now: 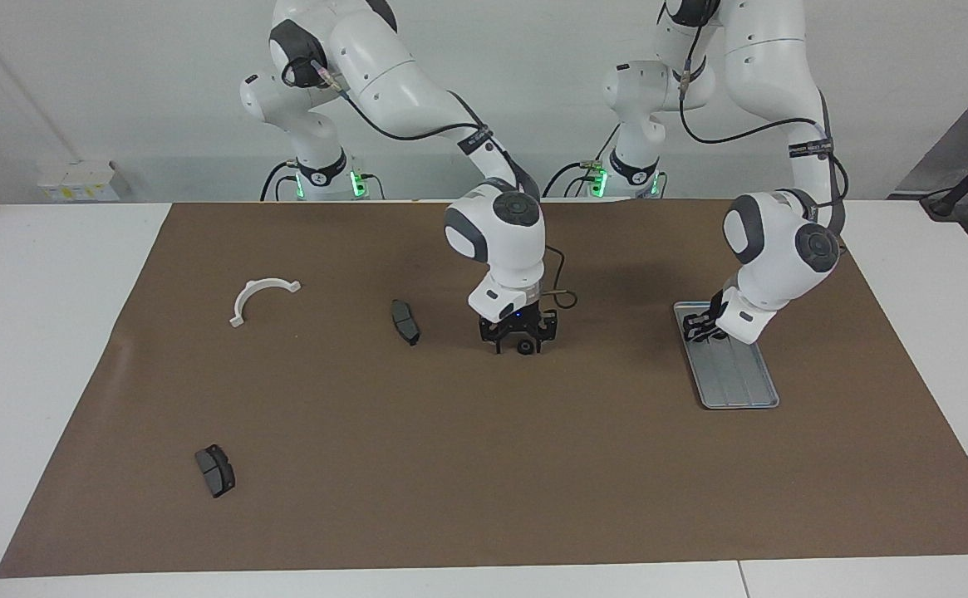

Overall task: Place bearing gear from tray to pile
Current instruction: 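Grasp the bearing with the right gripper while the left gripper returns, then lift a bearing with the left gripper while the right gripper carries another, then set a bearing down with the left gripper while the right gripper drops another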

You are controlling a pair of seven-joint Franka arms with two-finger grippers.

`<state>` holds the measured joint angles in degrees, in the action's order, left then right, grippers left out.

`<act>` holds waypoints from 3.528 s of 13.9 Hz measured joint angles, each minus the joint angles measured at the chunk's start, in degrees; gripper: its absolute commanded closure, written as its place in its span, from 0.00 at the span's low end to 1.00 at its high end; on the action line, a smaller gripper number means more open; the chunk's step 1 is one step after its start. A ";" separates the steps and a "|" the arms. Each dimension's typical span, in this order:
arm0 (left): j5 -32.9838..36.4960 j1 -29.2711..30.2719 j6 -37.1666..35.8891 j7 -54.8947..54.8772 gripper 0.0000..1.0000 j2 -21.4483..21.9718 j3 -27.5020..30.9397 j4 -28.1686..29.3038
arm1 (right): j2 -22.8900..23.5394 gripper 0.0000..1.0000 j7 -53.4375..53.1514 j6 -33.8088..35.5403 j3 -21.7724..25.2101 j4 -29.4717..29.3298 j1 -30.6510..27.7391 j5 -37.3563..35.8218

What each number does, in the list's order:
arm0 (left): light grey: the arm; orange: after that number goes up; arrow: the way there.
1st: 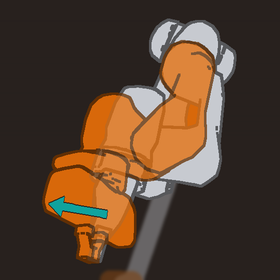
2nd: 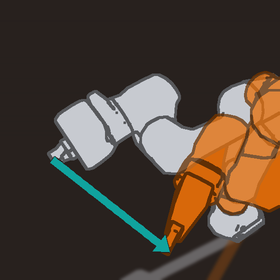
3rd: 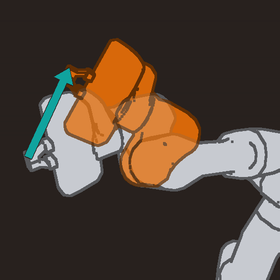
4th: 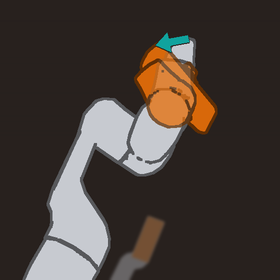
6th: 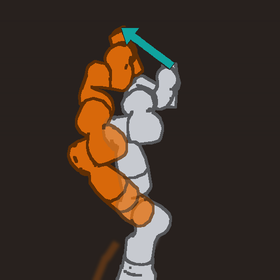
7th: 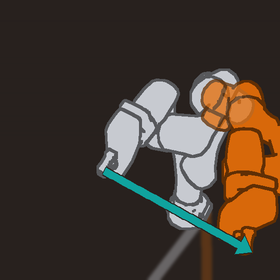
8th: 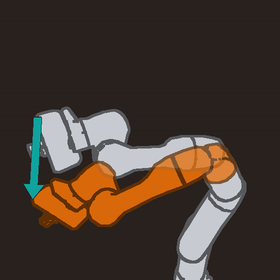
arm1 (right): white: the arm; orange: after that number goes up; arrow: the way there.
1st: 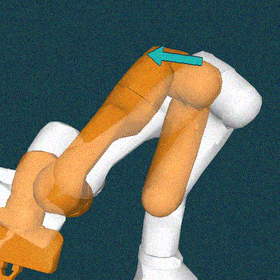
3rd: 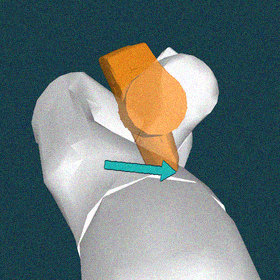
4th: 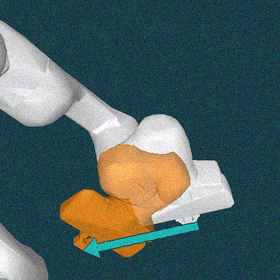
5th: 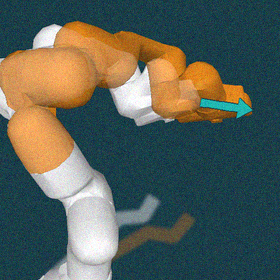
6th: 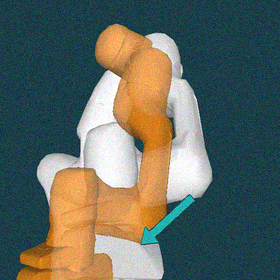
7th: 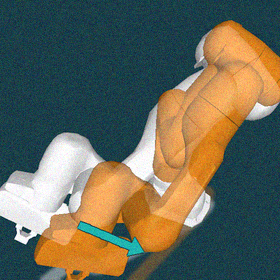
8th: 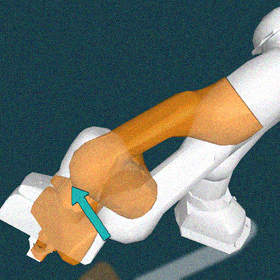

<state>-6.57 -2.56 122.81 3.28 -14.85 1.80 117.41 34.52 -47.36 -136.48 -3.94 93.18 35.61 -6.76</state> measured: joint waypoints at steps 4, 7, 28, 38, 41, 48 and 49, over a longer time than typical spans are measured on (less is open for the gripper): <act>0.22 0.04 0.00 0.00 0.87 0.07 0.04 0.01 | 0.00 0.47 0.00 -0.43 0.00 0.17 0.02 0.00; 0.22 0.04 0.01 0.00 0.94 0.07 0.04 0.01 | -0.18 0.69 0.00 -0.43 0.09 0.16 0.01 -0.09; -0.08 -14.77 -11.86 29.76 0.98 2.36 -2.06 -14.82 | -24.40 0.99 20.02 3.45 1.18 25.19 -19.44 -1.35; -2.56 -31.20 6.40 51.28 0.34 -7.08 -2.25 -12.94 | -25.94 0.92 42.25 1.11 1.19 32.11 -36.10 -1.25; -2.67 -31.36 6.32 51.28 0.18 -6.93 -2.20 -12.94 | -25.89 0.92 42.55 0.04 1.12 32.63 -37.90 -1.25; -2.65 -26.29 1.52 46.61 0.16 -4.04 -0.09 -14.24 | -23.94 0.06 43.01 -4.25 1.10 32.86 -40.28 -1.25; -2.66 -23.33 -1.61 42.14 0.16 -2.39 0.02 -14.44 | -23.95 0.01 43.01 -4.25 1.00 32.76 -40.27 -1.25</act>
<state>-9.22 -25.89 121.20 45.42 -17.24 1.81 102.97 10.57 -4.35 -140.73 -2.94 125.94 -4.66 -8.01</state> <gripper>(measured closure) 0.154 0.383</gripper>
